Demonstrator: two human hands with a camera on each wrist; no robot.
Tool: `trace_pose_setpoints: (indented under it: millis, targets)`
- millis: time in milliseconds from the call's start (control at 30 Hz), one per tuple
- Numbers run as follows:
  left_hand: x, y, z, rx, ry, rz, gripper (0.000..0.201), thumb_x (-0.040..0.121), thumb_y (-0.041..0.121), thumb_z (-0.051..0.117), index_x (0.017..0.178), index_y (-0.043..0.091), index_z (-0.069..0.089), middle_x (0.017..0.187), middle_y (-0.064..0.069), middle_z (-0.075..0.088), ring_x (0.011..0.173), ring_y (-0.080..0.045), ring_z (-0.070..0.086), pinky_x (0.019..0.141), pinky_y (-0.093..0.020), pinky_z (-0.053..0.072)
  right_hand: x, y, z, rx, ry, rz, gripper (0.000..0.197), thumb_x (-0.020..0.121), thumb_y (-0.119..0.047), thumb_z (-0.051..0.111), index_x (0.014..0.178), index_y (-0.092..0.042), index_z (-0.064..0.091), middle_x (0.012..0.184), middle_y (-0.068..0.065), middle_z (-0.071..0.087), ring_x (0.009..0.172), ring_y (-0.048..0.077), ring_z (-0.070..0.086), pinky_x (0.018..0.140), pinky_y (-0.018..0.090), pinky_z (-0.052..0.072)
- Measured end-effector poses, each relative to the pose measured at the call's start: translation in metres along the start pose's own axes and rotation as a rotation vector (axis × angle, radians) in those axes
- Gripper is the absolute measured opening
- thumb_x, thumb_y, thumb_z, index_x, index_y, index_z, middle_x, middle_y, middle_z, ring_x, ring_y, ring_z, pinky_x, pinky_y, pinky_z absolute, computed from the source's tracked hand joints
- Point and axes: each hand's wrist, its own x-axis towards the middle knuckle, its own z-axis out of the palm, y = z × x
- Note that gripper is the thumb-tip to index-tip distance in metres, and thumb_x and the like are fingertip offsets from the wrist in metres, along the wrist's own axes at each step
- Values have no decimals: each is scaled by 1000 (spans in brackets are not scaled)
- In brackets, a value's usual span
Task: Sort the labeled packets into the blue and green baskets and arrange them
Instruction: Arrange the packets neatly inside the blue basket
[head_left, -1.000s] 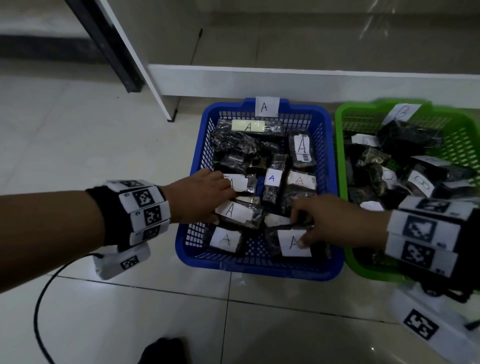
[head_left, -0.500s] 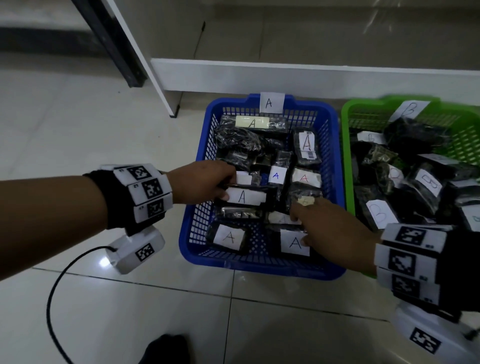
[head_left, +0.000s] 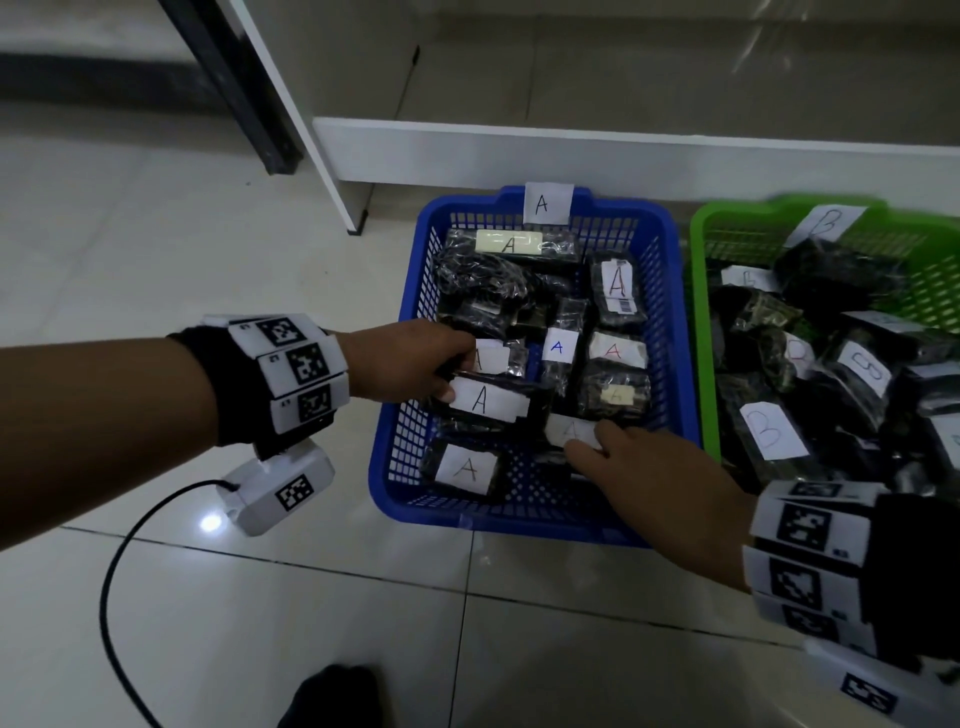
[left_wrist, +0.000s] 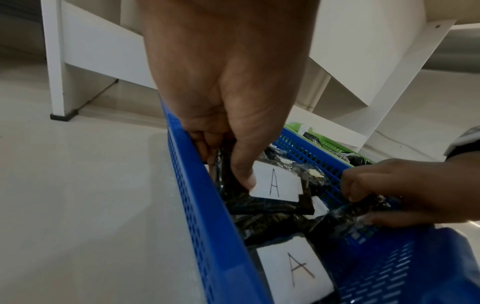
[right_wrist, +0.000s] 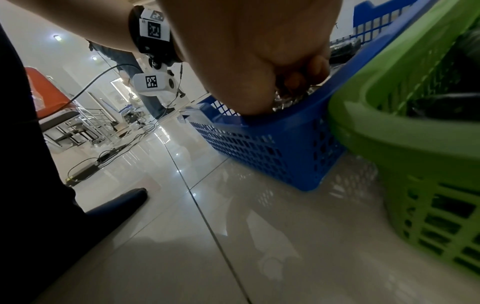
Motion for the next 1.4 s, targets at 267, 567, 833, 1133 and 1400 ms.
trace_pose_setpoints:
  millis: [267, 567, 833, 1133, 1400]
  targets:
    - [-1, 1, -2, -9, 1, -9, 21, 89, 22, 62, 98, 21, 44, 79, 16, 43, 81, -11, 47, 70, -24, 35, 6, 16, -12, 138, -36, 68, 46, 84, -11, 60, 123, -25, 42, 107, 2, 55, 91, 19, 54, 62, 29, 43]
    - [3, -1, 1, -45, -2, -22, 21, 90, 21, 62, 103, 18, 46, 82, 12, 47, 80, -11, 47, 70, -25, 36, 19, 21, -8, 253, -157, 49, 26, 92, -7, 50, 117, -16, 45, 76, -5, 42, 77, 14, 51, 64, 27, 41]
    - [-1, -7, 7, -34, -5, 17, 19, 90, 16, 60, 102, 19, 44, 87, 14, 45, 82, -6, 44, 72, -19, 33, 14, 13, -6, -37, -137, 25, 61, 92, -9, 48, 144, -18, 20, 114, 6, 55, 109, 26, 46, 75, 33, 39]
    - [-3, -8, 12, 2, 22, 47, 24, 90, 18, 60, 111, 12, 49, 94, 5, 50, 87, -10, 48, 76, -21, 35, 16, 11, 0, -8, -111, -89, 59, 90, -13, 52, 143, -10, 24, 122, 11, 54, 108, 27, 48, 79, 36, 43]
    - [3, -1, 5, -189, 121, -6, 22, 91, 22, 60, 107, 18, 45, 84, 15, 49, 75, -4, 48, 62, -15, 36, 16, 35, -20, 321, -283, -73, 27, 88, -40, 60, 114, -31, 62, 99, -9, 57, 99, 11, 56, 82, 22, 44]
